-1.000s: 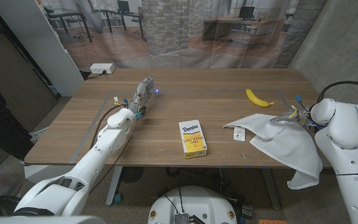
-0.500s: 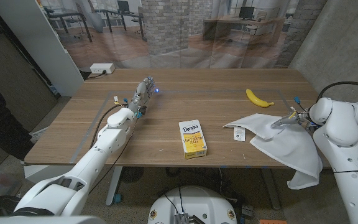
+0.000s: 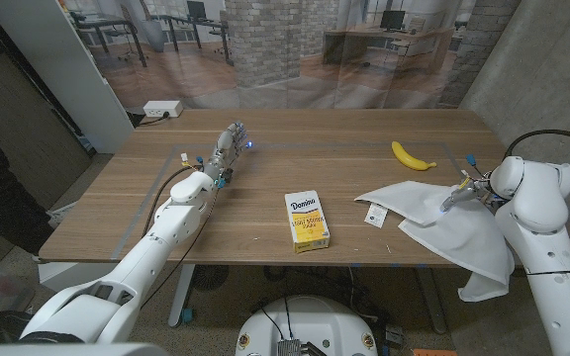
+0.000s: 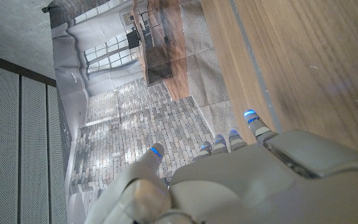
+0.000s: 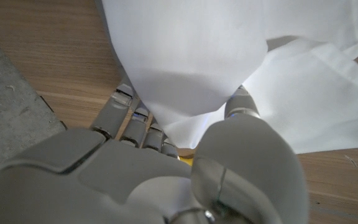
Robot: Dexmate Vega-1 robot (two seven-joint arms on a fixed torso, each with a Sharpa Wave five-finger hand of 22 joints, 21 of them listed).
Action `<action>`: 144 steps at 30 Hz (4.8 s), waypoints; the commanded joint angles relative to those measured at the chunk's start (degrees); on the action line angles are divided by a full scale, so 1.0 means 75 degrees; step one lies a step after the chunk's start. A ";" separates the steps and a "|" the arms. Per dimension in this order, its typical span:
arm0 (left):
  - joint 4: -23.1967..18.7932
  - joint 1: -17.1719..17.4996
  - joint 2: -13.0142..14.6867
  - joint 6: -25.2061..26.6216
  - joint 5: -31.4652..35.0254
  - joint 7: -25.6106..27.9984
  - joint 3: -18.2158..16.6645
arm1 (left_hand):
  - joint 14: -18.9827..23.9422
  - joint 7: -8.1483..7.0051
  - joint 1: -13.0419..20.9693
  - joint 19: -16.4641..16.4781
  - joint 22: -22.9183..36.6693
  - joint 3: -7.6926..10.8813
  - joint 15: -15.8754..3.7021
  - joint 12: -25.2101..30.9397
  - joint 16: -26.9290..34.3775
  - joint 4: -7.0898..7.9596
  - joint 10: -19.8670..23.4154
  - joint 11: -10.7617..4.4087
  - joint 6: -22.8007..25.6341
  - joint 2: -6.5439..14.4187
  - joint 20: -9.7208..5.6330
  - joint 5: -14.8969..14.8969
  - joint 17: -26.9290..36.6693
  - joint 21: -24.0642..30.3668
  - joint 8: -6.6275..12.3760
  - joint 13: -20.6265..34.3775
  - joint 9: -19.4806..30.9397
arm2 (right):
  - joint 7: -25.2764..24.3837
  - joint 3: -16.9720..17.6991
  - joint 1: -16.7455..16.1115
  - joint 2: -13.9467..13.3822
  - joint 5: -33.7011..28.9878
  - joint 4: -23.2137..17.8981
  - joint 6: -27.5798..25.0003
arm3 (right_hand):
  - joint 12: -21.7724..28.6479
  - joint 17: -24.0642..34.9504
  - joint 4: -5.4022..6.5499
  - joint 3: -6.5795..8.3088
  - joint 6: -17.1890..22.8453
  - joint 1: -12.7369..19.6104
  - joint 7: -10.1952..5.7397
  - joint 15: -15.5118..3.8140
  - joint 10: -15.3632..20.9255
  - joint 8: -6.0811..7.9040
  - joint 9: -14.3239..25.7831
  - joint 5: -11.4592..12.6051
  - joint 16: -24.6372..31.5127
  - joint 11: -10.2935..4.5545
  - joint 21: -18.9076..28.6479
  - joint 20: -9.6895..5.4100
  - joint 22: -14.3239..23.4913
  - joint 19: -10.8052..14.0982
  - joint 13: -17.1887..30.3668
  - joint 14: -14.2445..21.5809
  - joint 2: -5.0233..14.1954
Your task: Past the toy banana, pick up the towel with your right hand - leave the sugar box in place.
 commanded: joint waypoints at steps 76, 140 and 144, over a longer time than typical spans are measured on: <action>0.0815 -0.0443 -0.0272 -0.0194 0.0141 -0.0296 -0.0223 | -0.0997 -0.0090 -0.0011 -0.0347 0.0042 0.0037 0.0037 0.0041 0.0021 0.0002 -0.0704 0.0018 -0.0473 0.0901 0.0061 0.0051 0.0036 -0.0105 0.0014 0.0017 0.0011 | -0.8345 0.0659 -0.1359 0.0808 0.1707 -0.0009 0.1900 | 0.4626 0.5901 0.0349 -0.0604 0.6134 0.5606 0.0329 -0.1264 0.2752 0.2547 0.1837 -0.1476 0.2715 0.0301 0.5222 -0.1392 0.2271 0.1358 0.3870 0.4345 0.1750; 0.0552 -0.0248 0.0011 -0.0280 -0.0080 -0.0469 -0.0330 | -0.0981 -0.0097 -0.0010 -0.0314 0.0045 0.0041 0.0030 0.0050 0.0023 0.0003 -0.0675 0.0026 -0.0460 0.0903 0.0062 0.0056 0.0036 -0.0163 0.0016 0.0017 0.0010 | -1.1053 0.0526 -0.1346 0.1206 0.1050 -0.0010 0.2124 | 0.4587 0.6232 0.0378 -0.0574 0.6276 0.5657 0.0332 -0.1260 0.2831 0.2590 0.1869 -0.1532 0.2228 0.0293 0.5848 -0.1394 0.2107 0.1112 0.3907 0.4579 0.1733; 0.0509 -0.0202 0.0073 -0.0279 -0.0126 -0.0525 -0.0367 | -0.0978 -0.0101 -0.0010 -0.0308 0.0045 0.0041 0.0032 0.0054 0.0023 0.0003 -0.0664 0.0034 -0.0461 0.0904 0.0060 0.0056 0.0036 -0.0164 0.0016 0.0017 0.0010 | -1.1219 0.0482 -0.1366 0.1262 0.0921 -0.0056 0.2087 | 0.4590 0.6248 0.0376 -0.0572 0.6277 0.5664 0.0333 -0.1261 0.2808 0.2591 0.1875 -0.1535 0.2189 0.0309 0.5890 -0.1395 0.2089 0.1094 0.3938 0.4586 0.1729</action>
